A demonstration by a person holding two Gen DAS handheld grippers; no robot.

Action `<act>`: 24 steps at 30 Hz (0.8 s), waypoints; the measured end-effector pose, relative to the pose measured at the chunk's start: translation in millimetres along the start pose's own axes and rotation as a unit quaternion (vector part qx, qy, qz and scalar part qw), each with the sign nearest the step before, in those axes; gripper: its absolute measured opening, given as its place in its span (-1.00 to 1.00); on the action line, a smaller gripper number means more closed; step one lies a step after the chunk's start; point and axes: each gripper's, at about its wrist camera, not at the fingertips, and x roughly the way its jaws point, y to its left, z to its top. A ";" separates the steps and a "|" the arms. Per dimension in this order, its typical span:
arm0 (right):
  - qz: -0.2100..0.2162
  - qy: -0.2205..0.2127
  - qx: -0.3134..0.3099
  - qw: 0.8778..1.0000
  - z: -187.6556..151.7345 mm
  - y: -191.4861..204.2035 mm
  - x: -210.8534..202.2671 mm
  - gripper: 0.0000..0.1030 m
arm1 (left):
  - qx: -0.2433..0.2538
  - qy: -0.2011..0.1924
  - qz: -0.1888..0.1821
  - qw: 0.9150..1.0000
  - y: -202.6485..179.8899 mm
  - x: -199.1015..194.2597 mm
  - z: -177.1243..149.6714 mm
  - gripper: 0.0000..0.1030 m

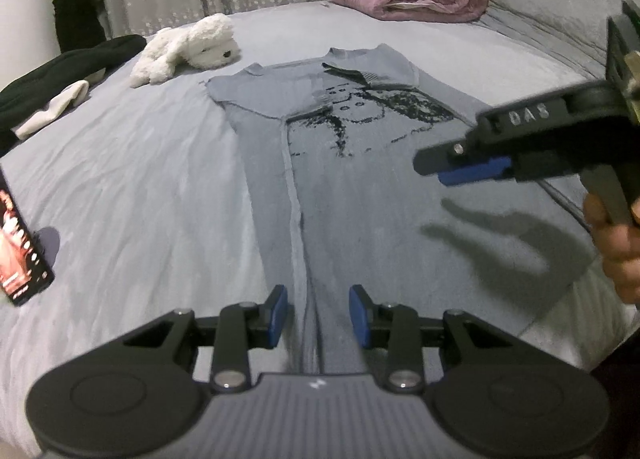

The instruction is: Fold clothes

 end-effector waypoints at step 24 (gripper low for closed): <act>0.144 0.118 0.108 0.977 -54.5 3.3 22.5 -0.56 | -0.111 -0.040 -0.066 0.991 16.1 -39.4 -11.2 -0.92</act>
